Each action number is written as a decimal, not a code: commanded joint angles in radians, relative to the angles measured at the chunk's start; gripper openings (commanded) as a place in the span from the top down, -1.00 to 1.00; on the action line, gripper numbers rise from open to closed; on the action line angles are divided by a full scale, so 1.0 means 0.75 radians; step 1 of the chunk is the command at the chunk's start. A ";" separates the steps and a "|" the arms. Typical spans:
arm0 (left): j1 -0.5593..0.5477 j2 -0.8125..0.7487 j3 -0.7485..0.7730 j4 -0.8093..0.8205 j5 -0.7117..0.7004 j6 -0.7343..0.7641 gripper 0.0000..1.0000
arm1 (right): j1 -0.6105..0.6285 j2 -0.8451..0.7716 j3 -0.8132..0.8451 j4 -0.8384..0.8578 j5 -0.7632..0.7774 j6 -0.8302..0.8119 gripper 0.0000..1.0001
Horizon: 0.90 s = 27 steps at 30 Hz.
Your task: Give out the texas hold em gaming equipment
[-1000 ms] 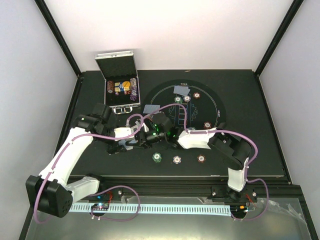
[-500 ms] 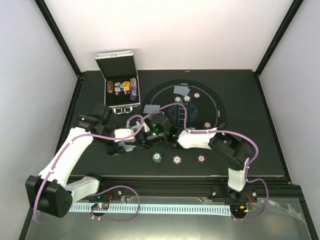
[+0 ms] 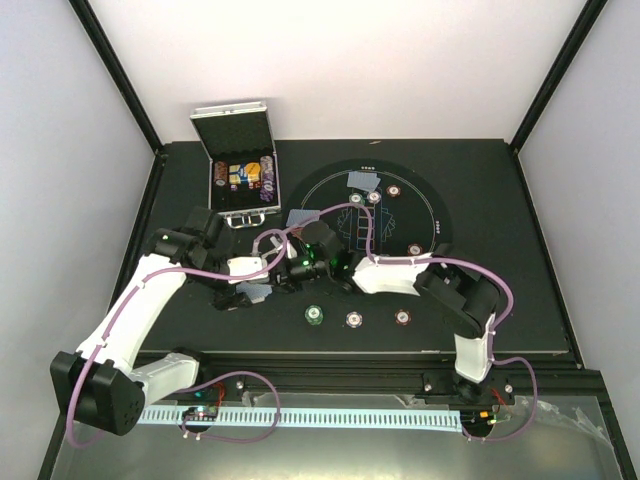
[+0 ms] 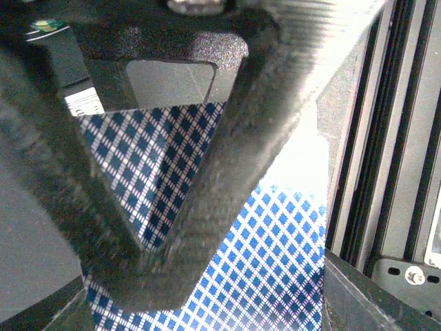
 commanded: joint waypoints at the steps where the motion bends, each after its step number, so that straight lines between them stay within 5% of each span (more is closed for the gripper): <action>1: -0.009 -0.029 0.064 -0.031 0.043 0.005 0.97 | -0.030 0.014 -0.047 0.063 -0.010 0.019 0.00; 7: -0.010 -0.030 0.066 -0.025 0.040 0.001 0.97 | -0.061 -0.033 -0.147 0.121 -0.034 0.018 0.19; 15: -0.009 -0.030 0.072 -0.018 0.033 -0.006 0.97 | -0.078 -0.114 -0.204 0.096 -0.056 -0.033 0.21; 27: -0.009 -0.018 0.071 -0.005 0.032 -0.009 0.97 | -0.057 -0.159 -0.175 0.046 -0.092 -0.092 -0.27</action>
